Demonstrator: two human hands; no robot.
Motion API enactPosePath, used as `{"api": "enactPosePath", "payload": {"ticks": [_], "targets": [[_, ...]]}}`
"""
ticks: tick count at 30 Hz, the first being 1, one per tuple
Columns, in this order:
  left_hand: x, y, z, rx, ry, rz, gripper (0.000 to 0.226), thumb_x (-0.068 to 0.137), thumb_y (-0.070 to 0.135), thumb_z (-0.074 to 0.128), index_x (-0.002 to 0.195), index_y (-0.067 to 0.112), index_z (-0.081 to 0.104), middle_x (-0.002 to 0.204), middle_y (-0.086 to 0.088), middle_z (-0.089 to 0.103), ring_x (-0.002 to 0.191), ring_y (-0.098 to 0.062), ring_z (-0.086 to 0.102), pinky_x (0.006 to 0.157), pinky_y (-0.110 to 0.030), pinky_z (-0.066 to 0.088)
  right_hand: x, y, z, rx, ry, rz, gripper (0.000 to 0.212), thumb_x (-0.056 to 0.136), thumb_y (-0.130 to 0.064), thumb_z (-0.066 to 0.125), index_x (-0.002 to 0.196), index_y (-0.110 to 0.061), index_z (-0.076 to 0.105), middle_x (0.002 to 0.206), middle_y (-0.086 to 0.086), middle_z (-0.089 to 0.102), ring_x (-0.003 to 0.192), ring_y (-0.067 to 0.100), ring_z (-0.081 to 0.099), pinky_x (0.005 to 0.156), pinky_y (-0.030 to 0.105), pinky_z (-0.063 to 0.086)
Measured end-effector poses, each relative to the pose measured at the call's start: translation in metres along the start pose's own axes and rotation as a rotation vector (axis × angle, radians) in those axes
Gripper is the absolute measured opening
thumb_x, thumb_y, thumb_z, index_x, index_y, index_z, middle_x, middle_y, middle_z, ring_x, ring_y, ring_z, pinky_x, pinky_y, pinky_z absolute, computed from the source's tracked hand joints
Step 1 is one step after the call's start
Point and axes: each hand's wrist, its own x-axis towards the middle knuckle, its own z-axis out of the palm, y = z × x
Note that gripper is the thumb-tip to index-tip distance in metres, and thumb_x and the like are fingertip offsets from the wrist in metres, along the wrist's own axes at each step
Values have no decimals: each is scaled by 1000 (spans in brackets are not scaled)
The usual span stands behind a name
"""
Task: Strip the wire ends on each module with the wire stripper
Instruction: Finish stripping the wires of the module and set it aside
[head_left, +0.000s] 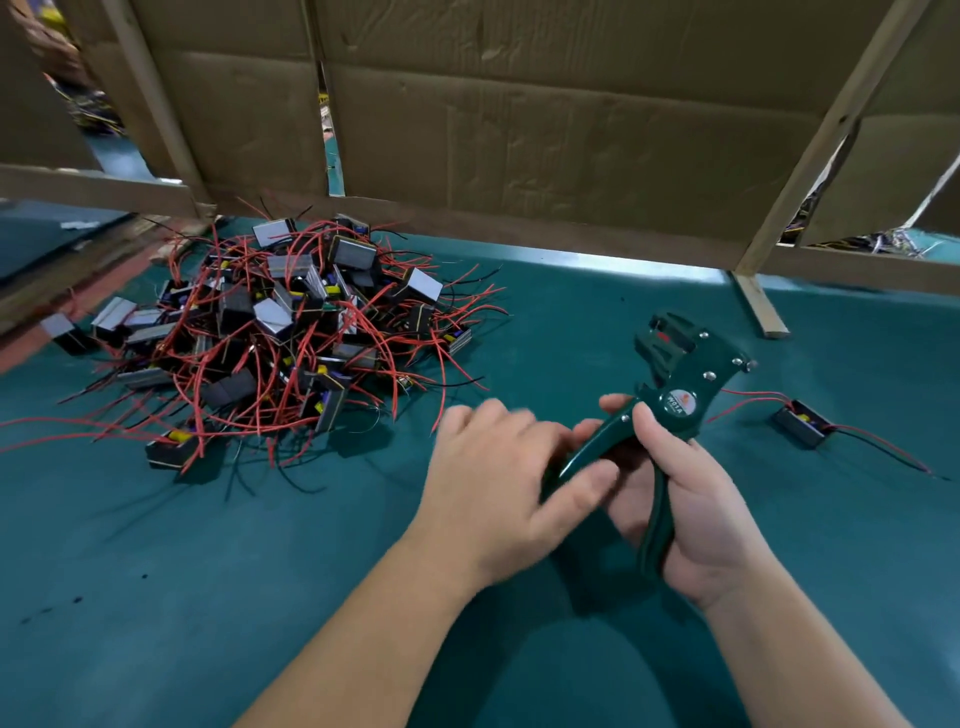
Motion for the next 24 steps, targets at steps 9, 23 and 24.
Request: {"api": "enactPosePath", "payload": {"ticks": [9,23,24], "targets": [[-2,-94,-41,103,467,-904,50,78,34,65,124,20,53,121,-11,54,113,-35,46,95,-47,31,-12,-10,-9,-179,-8,-50,23,76,-20,66,96,-10,63,80,19,59,75,41,61,74,58,52],[-8,-97,-33,98,304,-793,35,72,27,82,104,18,74,126,-5,50,111,-33,47,92,-43,36,-14,-12,-15,-193,24,-34,35,75,-16,56,104,5,58,86,29,64,75,45,64,70,53,55],[-8,-95,-33,159,308,-801,34,71,31,82,102,21,75,130,-4,49,116,-35,42,94,-46,32,-14,-12,-15,-202,40,-39,36,74,-17,59,103,5,58,86,29,65,75,45,64,70,52,56]]}}
